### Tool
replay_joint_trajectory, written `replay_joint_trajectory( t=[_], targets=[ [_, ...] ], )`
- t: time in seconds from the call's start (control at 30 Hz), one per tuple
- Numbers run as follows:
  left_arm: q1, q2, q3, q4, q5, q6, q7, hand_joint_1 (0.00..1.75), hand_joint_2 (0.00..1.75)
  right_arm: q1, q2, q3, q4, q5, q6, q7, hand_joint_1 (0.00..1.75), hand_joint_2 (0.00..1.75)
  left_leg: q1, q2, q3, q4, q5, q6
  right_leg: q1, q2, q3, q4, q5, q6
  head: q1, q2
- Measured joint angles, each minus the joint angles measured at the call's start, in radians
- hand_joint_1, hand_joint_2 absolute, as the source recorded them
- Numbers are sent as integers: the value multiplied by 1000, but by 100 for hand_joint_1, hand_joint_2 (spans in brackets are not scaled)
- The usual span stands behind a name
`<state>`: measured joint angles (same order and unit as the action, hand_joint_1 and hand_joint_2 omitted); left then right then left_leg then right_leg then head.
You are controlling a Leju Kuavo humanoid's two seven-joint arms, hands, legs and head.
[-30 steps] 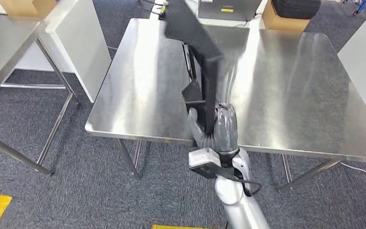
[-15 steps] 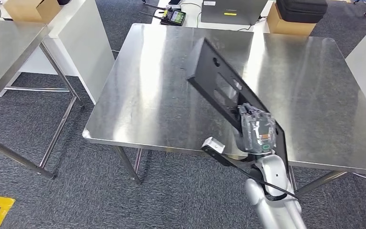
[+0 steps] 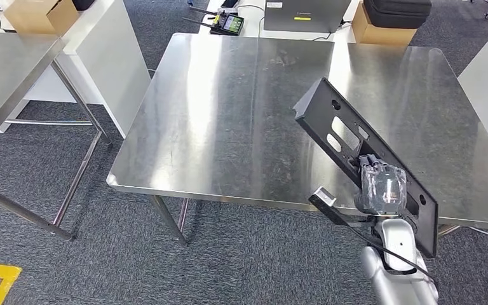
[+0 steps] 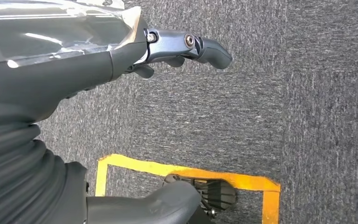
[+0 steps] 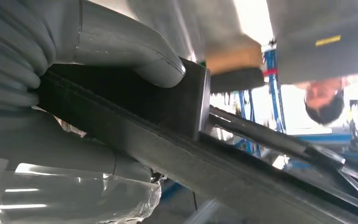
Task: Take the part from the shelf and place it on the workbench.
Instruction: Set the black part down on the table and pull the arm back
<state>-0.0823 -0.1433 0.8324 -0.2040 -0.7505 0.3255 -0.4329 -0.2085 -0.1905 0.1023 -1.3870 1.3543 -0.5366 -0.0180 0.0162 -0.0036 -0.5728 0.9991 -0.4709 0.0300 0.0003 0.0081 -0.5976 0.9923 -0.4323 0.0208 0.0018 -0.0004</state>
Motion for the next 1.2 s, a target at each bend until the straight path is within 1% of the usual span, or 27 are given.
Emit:
replay_joint_trajectory(
  t=[0.1, 0.17, 0.3, 0.4, 0.47, 0.57, 0.7, 0.8, 0.9, 1.03, 1.2],
  targets=[
    [-1, 0, 0, 0, -11, -3, -1, 0, 175, -87, 11, -7, 136, 21, -42, -81, 175, 175, -1, 4, 1, 0, 0, -1, 0, 4, 0, 0, 2, -1, 0, 0],
    [-4, 0, 0, 0, -20, -6, -4, 0, 175, -167, 33, 2, 240, 54, -57, -104, 175, 175, -2, 5, 2, 0, 0, -2, -1, 5, 1, 0, 3, -3, 0, 0],
    [-7, 0, 0, 0, -36, -11, 0, 0, 175, -317, 94, 40, 418, 73, -46, -129, 175, 175, -2, 5, 4, 1, 3, -5, -1, 4, 1, 0, 4, -4, 0, 0],
    [-7, 0, 0, 0, -41, -11, 5, 0, 175, -383, 127, 66, 496, 91, -42, -130, 175, 175, -2, 2, 3, 1, 3, -5, -1, 2, 1, 0, 3, -4, 0, 0],
    [-7, 0, 0, 0, -49, -10, 13, 0, 175, -423, 146, 95, 543, 137, -41, -121, 175, 175, -1, 1, 2, 1, 3, -5, -1, 1, 1, 1, 3, -4, 0, 0],
    [-10, 0, 0, 0, -54, -3, 34, 0, 175, -496, 186, 167, 617, 200, -37, -84, 175, 175, -1, 5, 2, 1, 3, -5, -1, 5, 0, 1, 3, -4, 0, 0],
    [-16, 0, 0, 0, -53, 14, 57, 0, 175, -594, 259, 276, 698, 210, -12, -65, 175, 175, -1, 5, 3, 1, 3, -6, 0, 5, -1, 1, 3, -4, 0, 0],
    [-16, -1, 0, 0, -50, 17, 59, 0, 175, -643, 306, 328, 743, 213, 1, -62, 175, 175, 0, 3, 3, 1, 4, -6, 0, 4, -1, 1, 3, -4, 0, 0],
    [-15, -1, 1, 0, -50, 15, 57, 0, 175, -671, 333, 375, 783, 212, 6, -51, 175, 175, 0, 3, 2, 1, 4, -6, 0, 4, -1, 1, 3, -4, 0, 0],
    [-15, -1, 9, 0, -48, 11, 56, 0, 175, -682, 348, 414, 825, 209, 25, -26, 175, 175, -2, 2, 2, 1, 4, -6, 0, 3, -1, 1, 3, -4, 0, 0],
    [-13, 0, 23, 0, -47, 10, 55, 0, 175, -689, 347, 428, 865, 207, 46, 11, 175, 175, -3, 1, 2, 1, 4, -6, -1, 3, -1, 1, 3, -4, 0, 0]
  ],
)
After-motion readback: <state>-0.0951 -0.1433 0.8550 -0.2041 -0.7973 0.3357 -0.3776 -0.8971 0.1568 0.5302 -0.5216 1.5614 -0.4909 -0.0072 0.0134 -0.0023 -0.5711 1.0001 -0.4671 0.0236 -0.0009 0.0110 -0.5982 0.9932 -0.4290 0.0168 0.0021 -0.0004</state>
